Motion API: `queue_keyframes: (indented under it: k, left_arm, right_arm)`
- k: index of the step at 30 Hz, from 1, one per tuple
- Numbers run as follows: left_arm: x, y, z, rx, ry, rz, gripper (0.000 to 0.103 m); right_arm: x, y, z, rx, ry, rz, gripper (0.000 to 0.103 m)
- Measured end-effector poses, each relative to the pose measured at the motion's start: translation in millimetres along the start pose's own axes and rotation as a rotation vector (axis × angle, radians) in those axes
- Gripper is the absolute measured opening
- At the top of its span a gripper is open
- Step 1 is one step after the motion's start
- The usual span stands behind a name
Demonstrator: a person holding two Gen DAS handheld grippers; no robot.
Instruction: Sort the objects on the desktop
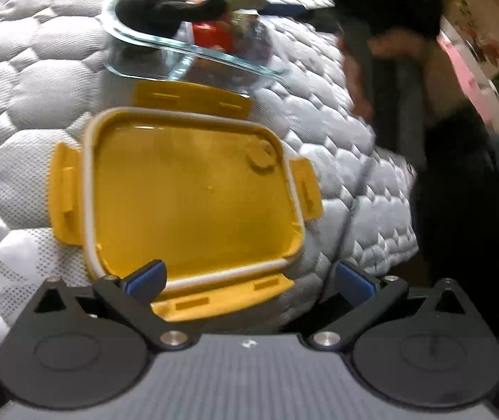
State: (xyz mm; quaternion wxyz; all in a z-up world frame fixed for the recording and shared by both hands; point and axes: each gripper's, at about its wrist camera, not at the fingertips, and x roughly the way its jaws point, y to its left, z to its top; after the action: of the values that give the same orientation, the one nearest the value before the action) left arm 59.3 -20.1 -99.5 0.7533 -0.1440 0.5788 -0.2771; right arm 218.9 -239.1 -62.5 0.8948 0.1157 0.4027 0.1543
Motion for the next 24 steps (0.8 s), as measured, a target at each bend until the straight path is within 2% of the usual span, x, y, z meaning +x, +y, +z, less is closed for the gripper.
queue_keyframes:
  k: [3, 5, 10, 12, 15, 17, 19, 21, 22, 24]
  left_arm:
    - [2.7, 0.9, 2.0, -0.009, 0.005, -0.007, 0.103]
    - [5.4, -3.1, 1.2, 0.006, 0.016, -0.002, 0.103]
    - [0.1, -7.7, -5.4, 0.045, 0.012, 0.011, 0.103]
    - [-3.0, -4.2, -5.1, 0.033, 0.001, 0.018, 0.103]
    - [-3.1, 0.5, -2.3, 0.006, -0.002, 0.013, 0.103]
    - [-0.9, 0.5, -2.3, 0.011, 0.007, 0.008, 0.103]
    - [2.1, -1.5, -2.2, 0.02, 0.018, 0.005, 0.103]
    - [4.0, -3.5, -1.6, 0.028, 0.021, 0.0, 0.103]
    - [4.7, -4.4, -1.4, 0.031, 0.021, -0.002, 0.103]
    - [4.9, -4.6, -2.0, 0.036, 0.022, -0.004, 0.103]
  right_arm:
    - [-7.0, 17.8, -17.9, -0.153, -0.025, -0.032, 0.056]
    - [-8.3, 24.9, -25.3, -0.2, -0.061, -0.063, 0.056]
    - [4.5, 24.9, -19.5, -0.137, -0.135, -0.108, 0.057]
    - [7.6, 18.1, -16.6, -0.041, -0.092, -0.072, 0.054]
    - [11.3, -0.2, -16.5, 0.125, 0.021, 0.057, 0.046]
    - [0.3, -9.5, -17.8, 0.19, 0.008, 0.087, 0.048]
    - [-17.8, -14.5, -15.9, 0.206, -0.066, 0.075, 0.052]
    - [-31.2, -13.8, -12.3, 0.147, -0.146, 0.005, 0.058]
    - [-32.2, -13.6, -10.5, 0.121, -0.148, -0.021, 0.057]
    - [-28.1, -13.8, -11.0, 0.118, -0.112, -0.015, 0.057]
